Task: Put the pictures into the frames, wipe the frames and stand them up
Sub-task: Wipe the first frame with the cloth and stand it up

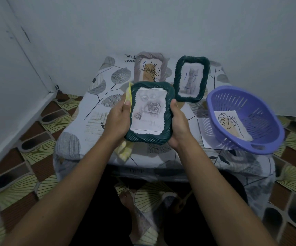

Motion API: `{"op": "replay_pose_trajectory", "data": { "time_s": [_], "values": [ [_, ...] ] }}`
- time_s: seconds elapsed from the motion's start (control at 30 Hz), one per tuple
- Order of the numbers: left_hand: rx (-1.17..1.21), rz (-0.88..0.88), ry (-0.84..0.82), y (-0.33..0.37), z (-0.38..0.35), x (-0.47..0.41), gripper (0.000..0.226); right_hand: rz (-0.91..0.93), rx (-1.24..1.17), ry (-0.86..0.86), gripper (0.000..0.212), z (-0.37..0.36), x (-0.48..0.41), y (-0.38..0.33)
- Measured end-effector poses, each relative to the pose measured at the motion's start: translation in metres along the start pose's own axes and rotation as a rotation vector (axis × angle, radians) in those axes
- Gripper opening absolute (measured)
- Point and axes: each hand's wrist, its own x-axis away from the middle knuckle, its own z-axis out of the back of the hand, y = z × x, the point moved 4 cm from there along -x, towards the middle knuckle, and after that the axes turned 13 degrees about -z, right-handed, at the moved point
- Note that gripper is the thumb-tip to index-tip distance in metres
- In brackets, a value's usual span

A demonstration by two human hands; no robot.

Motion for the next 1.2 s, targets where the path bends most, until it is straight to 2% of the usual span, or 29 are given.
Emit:
{"op": "replay_pose_trajectory", "data": {
  "time_s": [0.13,0.23,0.33,0.43,0.53,0.67,0.77,0.83,0.93,1.03,1.1,1.2],
  "values": [
    [-0.36,-0.306,-0.229,-0.003,-0.009,0.015,0.053,0.067,-0.151,0.08,0.055,0.01,-0.009,-0.005],
    [-0.519,-0.451,-0.311,-0.005,-0.023,0.03,0.057,0.112,-0.295,0.084,0.056,0.009,-0.009,-0.009],
    [-0.557,-0.59,-0.381,0.011,-0.038,0.048,0.07,0.143,-0.342,0.098,0.054,0.004,-0.009,-0.008],
    [-0.593,-0.658,-0.46,0.018,-0.049,0.051,0.074,0.098,-0.282,0.142,0.052,0.0,-0.006,0.003],
    [-0.678,-0.641,-0.488,0.024,-0.054,0.045,0.075,0.086,-0.228,0.174,0.05,-0.002,-0.001,0.009],
    [-0.716,-0.444,-0.485,0.022,-0.05,0.019,0.078,0.085,-0.152,0.089,0.045,-0.014,0.006,0.017],
    [-0.645,-0.253,-0.416,0.018,-0.043,-0.004,0.078,0.011,-0.131,-0.004,0.046,-0.024,0.01,0.029],
    [-0.582,-0.215,-0.426,0.018,-0.043,-0.006,0.074,0.002,-0.129,-0.036,0.048,-0.025,0.008,0.031],
    [-0.438,-0.324,-0.511,0.023,-0.05,0.006,0.075,-0.019,-0.119,-0.027,0.049,-0.02,0.004,0.029],
    [-0.381,-0.452,-0.589,0.024,-0.055,0.024,0.074,0.027,-0.069,0.078,0.049,-0.005,-0.002,0.024],
    [-0.446,-0.526,-0.633,0.021,-0.054,0.034,0.07,0.076,-0.03,0.176,0.047,0.006,-0.002,0.018],
    [-0.632,-0.583,-0.681,0.01,-0.047,0.043,0.073,0.15,-0.024,0.231,0.041,0.013,0.005,0.009]
  ]
}}
